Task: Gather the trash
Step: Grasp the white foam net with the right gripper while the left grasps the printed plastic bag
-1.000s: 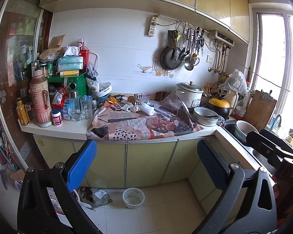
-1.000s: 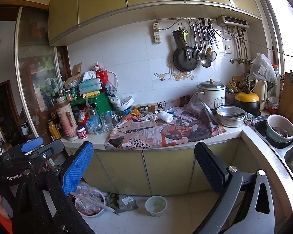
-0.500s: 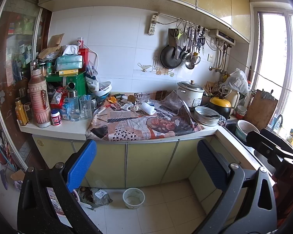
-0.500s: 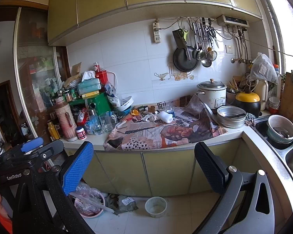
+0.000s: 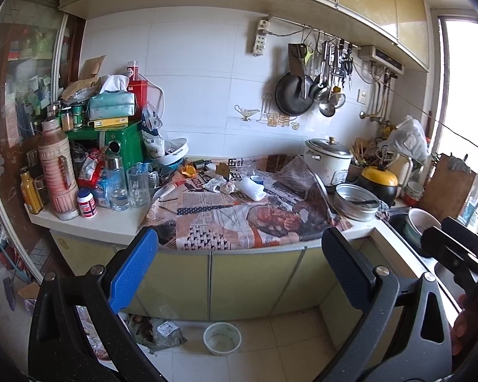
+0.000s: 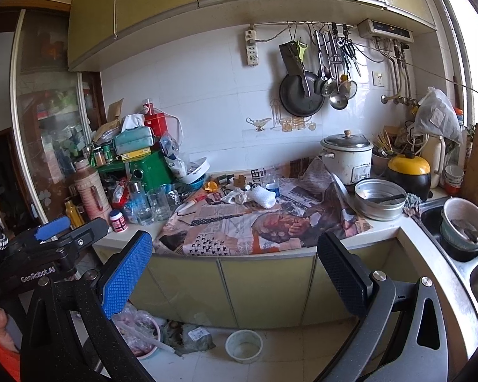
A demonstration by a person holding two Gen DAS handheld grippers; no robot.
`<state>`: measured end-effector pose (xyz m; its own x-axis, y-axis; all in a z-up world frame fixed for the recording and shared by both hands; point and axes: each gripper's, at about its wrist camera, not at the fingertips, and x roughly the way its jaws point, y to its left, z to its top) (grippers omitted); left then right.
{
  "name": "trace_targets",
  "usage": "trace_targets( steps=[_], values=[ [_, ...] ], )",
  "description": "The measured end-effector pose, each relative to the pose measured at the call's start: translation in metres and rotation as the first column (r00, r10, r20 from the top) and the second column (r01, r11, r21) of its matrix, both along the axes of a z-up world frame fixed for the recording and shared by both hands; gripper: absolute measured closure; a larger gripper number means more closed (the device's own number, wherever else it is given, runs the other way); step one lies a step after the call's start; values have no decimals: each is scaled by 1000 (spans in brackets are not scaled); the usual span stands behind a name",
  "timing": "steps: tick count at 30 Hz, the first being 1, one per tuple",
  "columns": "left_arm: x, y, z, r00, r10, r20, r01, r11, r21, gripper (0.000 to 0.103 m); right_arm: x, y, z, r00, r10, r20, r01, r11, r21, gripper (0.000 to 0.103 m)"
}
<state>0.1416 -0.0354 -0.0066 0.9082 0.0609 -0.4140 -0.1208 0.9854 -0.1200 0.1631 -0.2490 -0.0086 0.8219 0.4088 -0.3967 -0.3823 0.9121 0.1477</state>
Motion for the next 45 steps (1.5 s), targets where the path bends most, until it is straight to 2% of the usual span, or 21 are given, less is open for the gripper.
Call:
trace_targets(
  steps=[6, 13, 19, 22, 27, 33, 39, 45],
  values=[
    [53, -5, -8, 999, 44, -21, -44, 999, 6, 0, 49, -13, -10, 1000, -2, -4, 2, 1000, -9, 0],
    [129, 11, -38, 993, 83, -90, -82, 997, 12, 0, 109, -6, -43, 996, -53, -67, 50, 998, -45, 0],
    [214, 46, -79, 975, 68, -211, -70, 998, -2, 0, 164, 18, -68, 985, -109, -135, 98, 992, -84, 0],
    [256, 69, -92, 968, 48, -246, -53, 999, -14, 0, 195, 34, -77, 975, -140, -170, 125, 988, -92, 0],
    [318, 107, -99, 956, 30, -293, -31, 1000, -1, 0, 242, 67, -87, 954, -197, -226, 180, 979, -93, 0],
    [379, 143, -111, 947, -3, -322, 4, 1000, 0, 0, 288, 94, -97, 932, -259, -252, 239, 965, -106, 0],
    [428, 163, -127, 928, -17, -373, 12, 1000, -15, 0, 334, 111, -113, 918, -260, -298, 231, 964, -130, 0],
    [478, 164, -145, 910, -1, -414, -6, 1000, -17, 0, 390, 117, -135, 918, -213, -336, 169, 973, -156, 0]
  ],
)
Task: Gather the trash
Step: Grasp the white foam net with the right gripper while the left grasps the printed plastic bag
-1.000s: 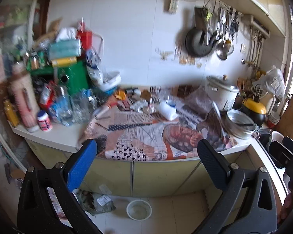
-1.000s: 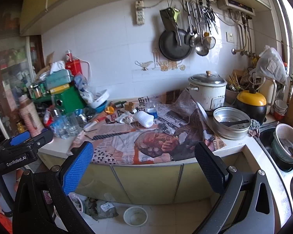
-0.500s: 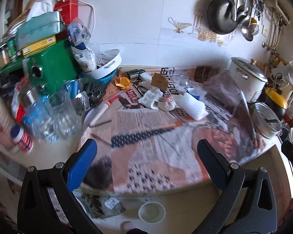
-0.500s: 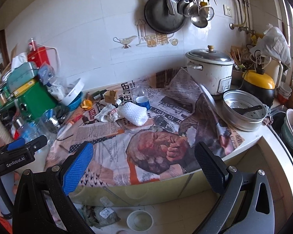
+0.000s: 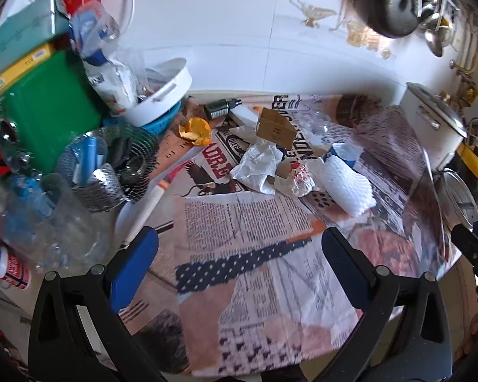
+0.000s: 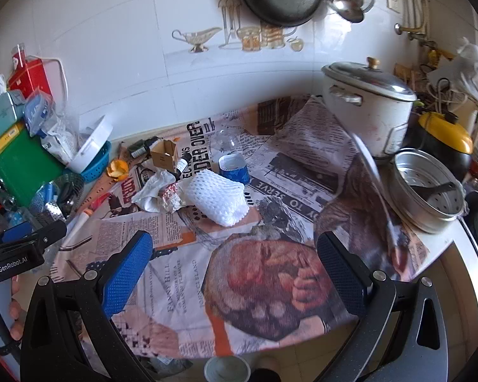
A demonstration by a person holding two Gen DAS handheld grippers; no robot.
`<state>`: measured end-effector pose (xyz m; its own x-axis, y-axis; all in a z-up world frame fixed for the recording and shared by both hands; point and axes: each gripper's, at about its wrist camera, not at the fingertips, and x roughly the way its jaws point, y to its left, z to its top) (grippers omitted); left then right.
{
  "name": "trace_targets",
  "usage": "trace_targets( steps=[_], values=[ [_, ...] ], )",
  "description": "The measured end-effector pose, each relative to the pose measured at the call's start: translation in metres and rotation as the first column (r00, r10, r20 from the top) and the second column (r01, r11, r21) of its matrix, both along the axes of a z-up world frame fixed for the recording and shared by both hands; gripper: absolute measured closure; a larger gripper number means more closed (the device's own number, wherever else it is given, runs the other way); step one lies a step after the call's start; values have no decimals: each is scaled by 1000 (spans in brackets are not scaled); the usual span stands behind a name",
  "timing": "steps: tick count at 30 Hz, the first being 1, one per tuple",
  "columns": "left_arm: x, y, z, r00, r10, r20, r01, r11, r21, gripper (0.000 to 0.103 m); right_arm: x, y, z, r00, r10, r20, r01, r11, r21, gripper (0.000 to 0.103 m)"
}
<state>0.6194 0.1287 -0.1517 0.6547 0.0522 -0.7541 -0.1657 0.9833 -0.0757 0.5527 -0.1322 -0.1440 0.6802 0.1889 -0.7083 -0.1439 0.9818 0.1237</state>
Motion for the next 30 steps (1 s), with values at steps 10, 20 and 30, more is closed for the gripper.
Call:
trace_targets(
  steps=[10, 20, 30],
  values=[
    [97, -17, -56, 987, -10, -158, 0, 998, -60, 15, 102, 5, -57, 973, 177, -148, -179, 984, 0, 2],
    [168, -45, -101, 970, -104, -221, 72, 986, -148, 32, 153, 14, -112, 910, 298, -288, -278, 954, 109, 21],
    [193, -71, -124, 959, -135, -249, 81, 973, -216, 59, 145, 0, -119, 921, 291, -260, -264, 955, 132, 67]
  ],
)
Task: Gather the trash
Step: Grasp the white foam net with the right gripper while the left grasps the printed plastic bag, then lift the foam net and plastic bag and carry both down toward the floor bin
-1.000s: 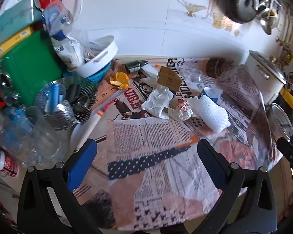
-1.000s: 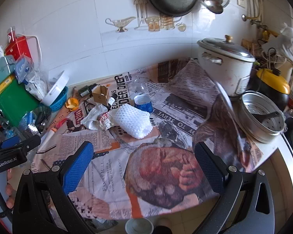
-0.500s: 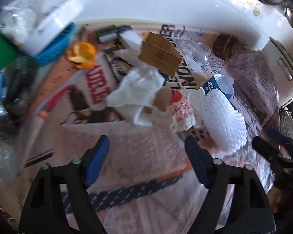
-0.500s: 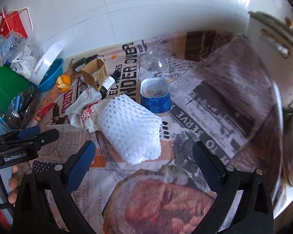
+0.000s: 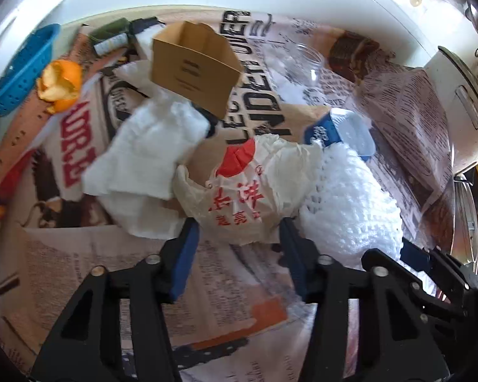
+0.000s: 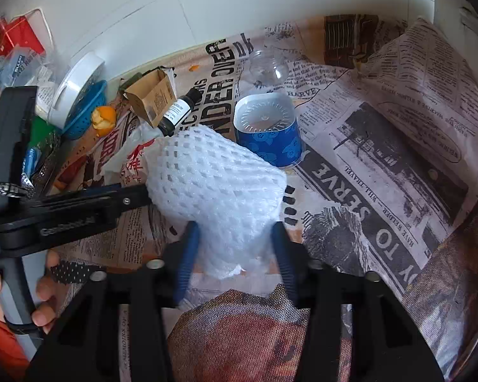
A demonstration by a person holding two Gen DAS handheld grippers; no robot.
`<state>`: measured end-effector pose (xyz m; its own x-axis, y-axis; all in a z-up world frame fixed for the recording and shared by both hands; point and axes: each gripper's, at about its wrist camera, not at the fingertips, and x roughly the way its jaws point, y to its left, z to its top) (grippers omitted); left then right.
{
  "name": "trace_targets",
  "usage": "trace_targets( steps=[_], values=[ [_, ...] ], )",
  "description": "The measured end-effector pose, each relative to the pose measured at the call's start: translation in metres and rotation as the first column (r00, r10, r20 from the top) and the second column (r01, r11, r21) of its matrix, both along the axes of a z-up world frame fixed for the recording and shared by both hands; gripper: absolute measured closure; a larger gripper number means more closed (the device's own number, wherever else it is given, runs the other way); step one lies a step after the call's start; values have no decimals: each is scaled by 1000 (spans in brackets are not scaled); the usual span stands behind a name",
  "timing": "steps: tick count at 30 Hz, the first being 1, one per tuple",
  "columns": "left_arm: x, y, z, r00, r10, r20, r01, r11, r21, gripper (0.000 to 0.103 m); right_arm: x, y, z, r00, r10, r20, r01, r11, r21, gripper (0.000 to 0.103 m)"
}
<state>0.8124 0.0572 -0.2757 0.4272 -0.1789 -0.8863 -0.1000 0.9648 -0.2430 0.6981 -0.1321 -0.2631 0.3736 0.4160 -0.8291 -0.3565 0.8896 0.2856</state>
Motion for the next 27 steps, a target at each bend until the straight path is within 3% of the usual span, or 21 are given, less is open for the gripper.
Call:
trace_targets(
  steps=[3, 8, 13, 19, 27],
  values=[
    [0, -5, -3, 1000, -4, 12, 5, 999, -47, 79, -7, -10, 5, 999, -35, -14, 35, 999, 27, 73],
    [-14, -6, 7, 999, 11, 34, -9, 999, -54, 83, -17, -21, 20, 995, -102, 6, 102, 994, 37, 76],
    [-44, 9, 31, 997, 21, 77, -20, 1000, -13, 83, -37, -28, 44, 986, -158, 61, 155, 987, 41, 77],
    [-100, 36, 70, 985, 12, 171, -17, 999, 33, 83, -76, -21, 77, 963, -228, 146, 221, 973, 60, 77],
    [-181, 62, 119, 960, -69, 271, 46, 995, 89, 83, -144, -7, 120, 916, -313, 251, 297, 950, 101, 77]
  ],
)
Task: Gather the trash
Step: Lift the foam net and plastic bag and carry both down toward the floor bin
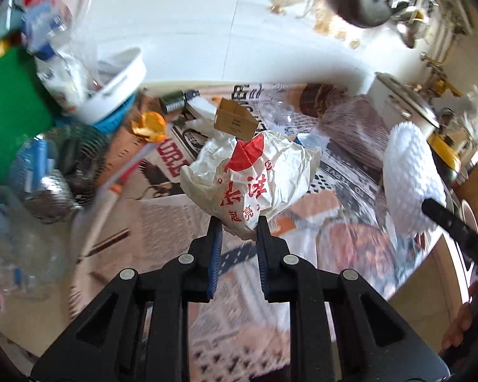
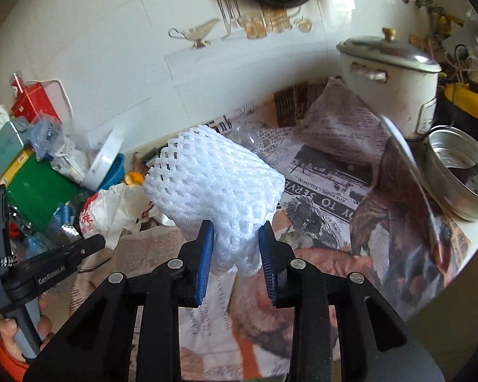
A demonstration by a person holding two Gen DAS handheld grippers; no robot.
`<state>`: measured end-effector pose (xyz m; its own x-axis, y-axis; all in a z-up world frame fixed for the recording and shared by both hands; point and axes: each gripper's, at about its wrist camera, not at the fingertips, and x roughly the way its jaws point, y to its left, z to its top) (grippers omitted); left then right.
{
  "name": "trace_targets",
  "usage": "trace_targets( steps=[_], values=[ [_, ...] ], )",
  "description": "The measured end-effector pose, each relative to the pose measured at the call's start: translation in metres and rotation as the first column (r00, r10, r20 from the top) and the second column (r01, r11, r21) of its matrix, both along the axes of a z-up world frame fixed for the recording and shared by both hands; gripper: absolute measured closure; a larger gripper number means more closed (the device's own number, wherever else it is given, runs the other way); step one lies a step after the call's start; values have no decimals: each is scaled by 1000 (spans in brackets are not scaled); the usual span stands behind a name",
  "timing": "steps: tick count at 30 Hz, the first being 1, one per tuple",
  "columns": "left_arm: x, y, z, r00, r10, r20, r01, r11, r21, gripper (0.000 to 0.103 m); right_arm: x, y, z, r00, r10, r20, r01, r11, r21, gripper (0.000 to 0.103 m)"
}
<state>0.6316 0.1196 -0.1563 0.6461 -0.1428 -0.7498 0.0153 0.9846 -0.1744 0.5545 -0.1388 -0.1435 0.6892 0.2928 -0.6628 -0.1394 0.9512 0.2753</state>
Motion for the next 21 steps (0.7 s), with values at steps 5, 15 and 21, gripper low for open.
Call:
trace_targets(
  steps=[5, 15, 21],
  values=[
    [-53, 3, 22, 999, -8, 48, 5, 998, 62, 83, -41, 4, 23, 998, 17, 52, -17, 1000, -8, 77],
    [-135, -21, 47, 992, 60, 114, -66, 996, 52, 83, -102, -13, 43, 984, 127, 124, -125, 992, -22, 76],
    [-180, -54, 44, 982, 151, 113, -152, 988, -3, 83, -134, -35, 41, 968, 224, 113, -219, 974, -53, 76]
  ],
)
